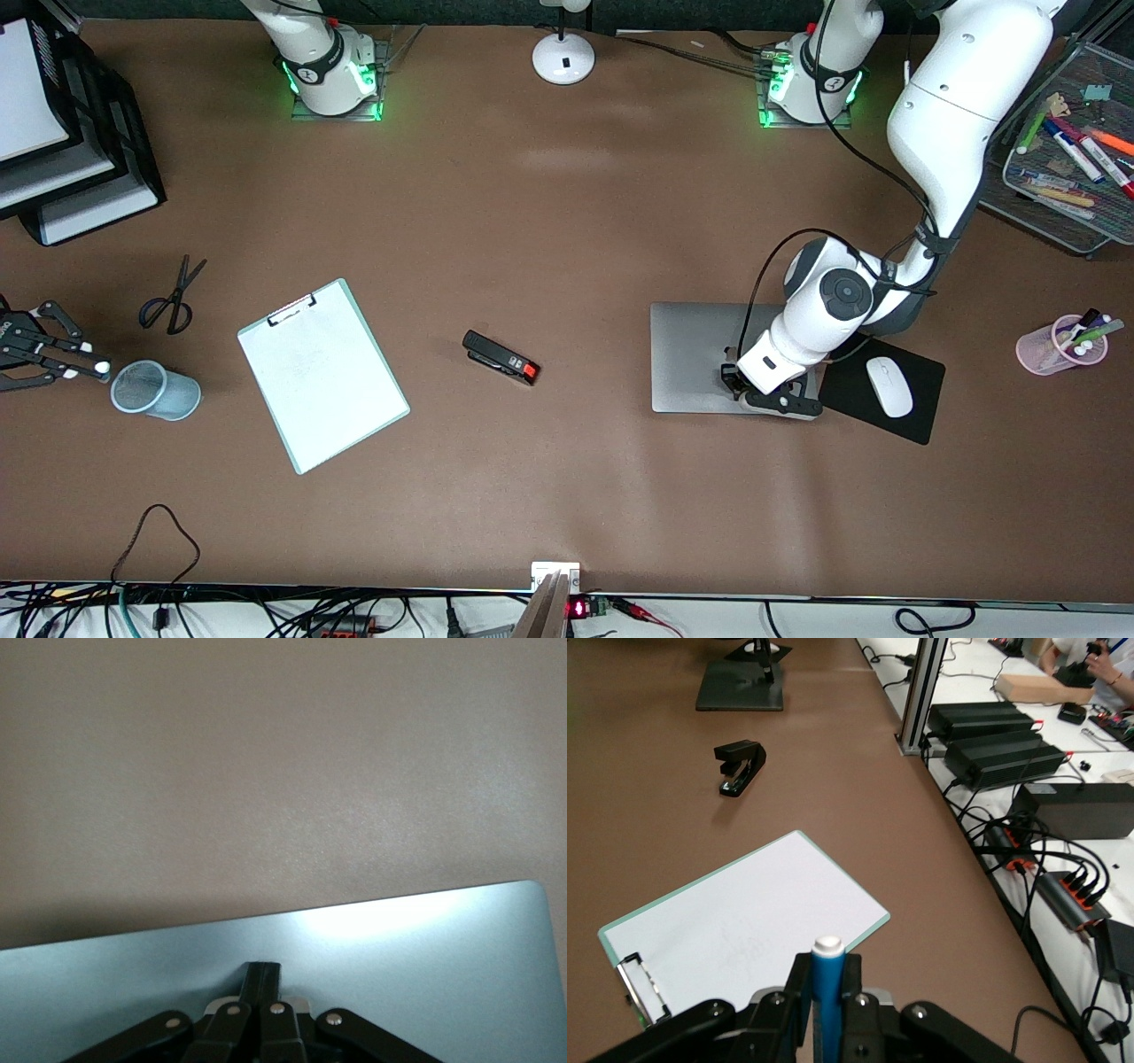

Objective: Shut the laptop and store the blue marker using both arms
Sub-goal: 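Lower the marker into the cup while the left gripper presses the lid shut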

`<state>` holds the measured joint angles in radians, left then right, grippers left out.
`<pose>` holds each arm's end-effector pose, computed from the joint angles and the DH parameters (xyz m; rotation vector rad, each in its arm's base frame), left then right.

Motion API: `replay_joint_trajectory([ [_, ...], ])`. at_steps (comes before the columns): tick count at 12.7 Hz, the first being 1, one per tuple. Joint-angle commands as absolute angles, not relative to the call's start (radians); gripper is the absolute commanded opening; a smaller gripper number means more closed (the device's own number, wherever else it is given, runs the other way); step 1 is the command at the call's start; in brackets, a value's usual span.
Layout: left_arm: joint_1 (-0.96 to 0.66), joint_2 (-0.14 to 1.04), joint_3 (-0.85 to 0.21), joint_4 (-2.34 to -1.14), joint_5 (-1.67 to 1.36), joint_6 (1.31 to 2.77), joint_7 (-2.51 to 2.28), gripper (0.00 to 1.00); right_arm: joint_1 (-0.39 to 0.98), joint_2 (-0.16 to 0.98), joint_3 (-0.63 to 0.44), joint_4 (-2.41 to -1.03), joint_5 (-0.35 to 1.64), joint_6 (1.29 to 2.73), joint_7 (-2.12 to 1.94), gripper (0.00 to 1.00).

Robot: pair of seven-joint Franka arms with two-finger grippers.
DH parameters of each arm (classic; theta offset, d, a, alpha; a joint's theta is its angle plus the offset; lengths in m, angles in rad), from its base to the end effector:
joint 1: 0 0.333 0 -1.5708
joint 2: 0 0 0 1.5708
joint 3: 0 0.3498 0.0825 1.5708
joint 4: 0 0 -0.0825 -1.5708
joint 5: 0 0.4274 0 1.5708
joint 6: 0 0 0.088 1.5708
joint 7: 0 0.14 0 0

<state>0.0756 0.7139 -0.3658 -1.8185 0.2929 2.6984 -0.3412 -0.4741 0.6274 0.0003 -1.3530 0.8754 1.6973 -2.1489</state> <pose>0.6942 -0.1969 0.1469 2.9838 -0.1373 0.2928 0.7217 -0.2598 0.3563 -1.8821 -1.6275 -0.9977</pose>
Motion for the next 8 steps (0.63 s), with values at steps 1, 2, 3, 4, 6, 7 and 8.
replay_joint_trajectory([
  [1, 0.083, 0.672, -0.36, -1.812, 0.322, 2.631, -0.327, 0.0, -0.502, 0.689, 0.017, -1.284, 0.919, 1.666, -2.177, 0.0],
  [2, 0.089, 0.634, -0.365, -1.812, 0.324, 2.547, -0.298, 0.0, -0.508, 0.696, 0.017, -1.285, 0.923, 1.666, -2.193, 0.0],
  [3, 0.1, 0.589, -0.368, -1.812, 0.322, 2.454, -0.257, 0.0, -0.509, 0.712, 0.017, -1.284, 0.951, 1.666, -2.23, 0.0],
  [4, 0.112, 0.553, -0.373, -1.813, 0.321, 2.377, -0.238, 0.03, -0.515, 0.725, 0.017, -1.284, 0.984, 1.666, -2.241, 0.0],
  [6, 0.115, 0.471, -0.386, -1.809, 0.316, 2.219, -0.227, 0.07, -0.522, 0.744, 0.017, -1.289, 0.992, 1.652, -2.247, 0.0],
  [7, 0.115, 0.438, -0.387, -1.807, 0.313, 2.147, -0.222, 0.26, -0.525, 0.759, 0.017, -1.29, 0.994, 1.634, -2.261, 0.0],
  [8, 0.115, 0.402, -0.39, -1.799, 0.31, 2.081, -0.206, 0.4, -0.528, 0.773, 0.017, -1.29, 0.999, 1.637, -2.311, 0.0],
])
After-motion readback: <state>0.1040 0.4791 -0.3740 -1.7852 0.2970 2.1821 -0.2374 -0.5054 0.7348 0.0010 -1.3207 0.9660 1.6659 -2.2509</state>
